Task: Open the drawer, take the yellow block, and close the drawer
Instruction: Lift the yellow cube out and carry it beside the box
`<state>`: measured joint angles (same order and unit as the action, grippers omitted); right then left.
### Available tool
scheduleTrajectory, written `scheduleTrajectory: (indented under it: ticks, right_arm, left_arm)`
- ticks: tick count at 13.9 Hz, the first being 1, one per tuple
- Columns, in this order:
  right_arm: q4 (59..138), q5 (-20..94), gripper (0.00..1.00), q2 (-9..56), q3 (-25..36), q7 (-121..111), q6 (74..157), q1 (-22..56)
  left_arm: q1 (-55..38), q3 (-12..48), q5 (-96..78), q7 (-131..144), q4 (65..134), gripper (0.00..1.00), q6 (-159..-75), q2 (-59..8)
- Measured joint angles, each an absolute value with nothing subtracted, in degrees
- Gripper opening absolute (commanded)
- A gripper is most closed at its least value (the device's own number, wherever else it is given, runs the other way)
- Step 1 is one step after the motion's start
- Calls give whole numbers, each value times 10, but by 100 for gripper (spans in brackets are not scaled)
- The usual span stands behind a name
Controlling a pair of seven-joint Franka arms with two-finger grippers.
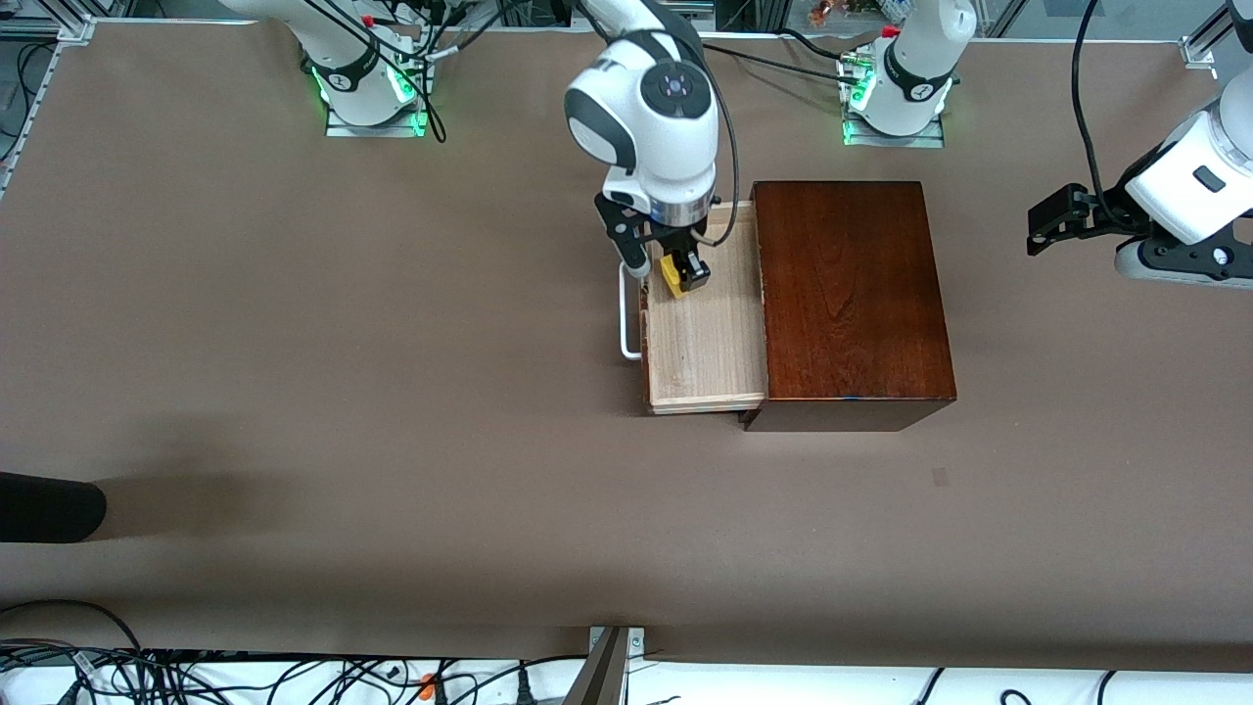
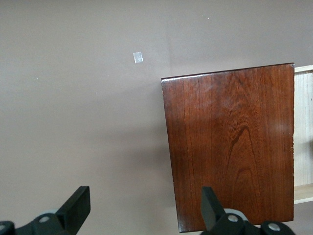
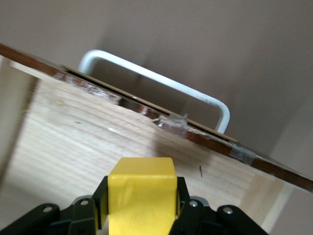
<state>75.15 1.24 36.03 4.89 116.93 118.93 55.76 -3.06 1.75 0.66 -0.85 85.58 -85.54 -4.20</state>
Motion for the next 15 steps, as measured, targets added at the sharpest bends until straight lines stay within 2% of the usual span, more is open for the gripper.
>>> scheduleTrajectory:
  ticks: [6, 10, 15]
  right_arm:
    - [750, 52, 16, 272, 57, 956, 1079, 483]
    - [758, 56, 16, 267, 67, 761, 1053, 397]
    - [822, 57, 15, 270, 76, 467, 1048, 283]
  left_arm:
    - [-31, 18, 7, -8, 856, 100, -855, -42]
    - [-31, 18, 7, -8, 856, 100, -856, -42]
    - [-31, 18, 7, -8, 856, 100, -856, -43]
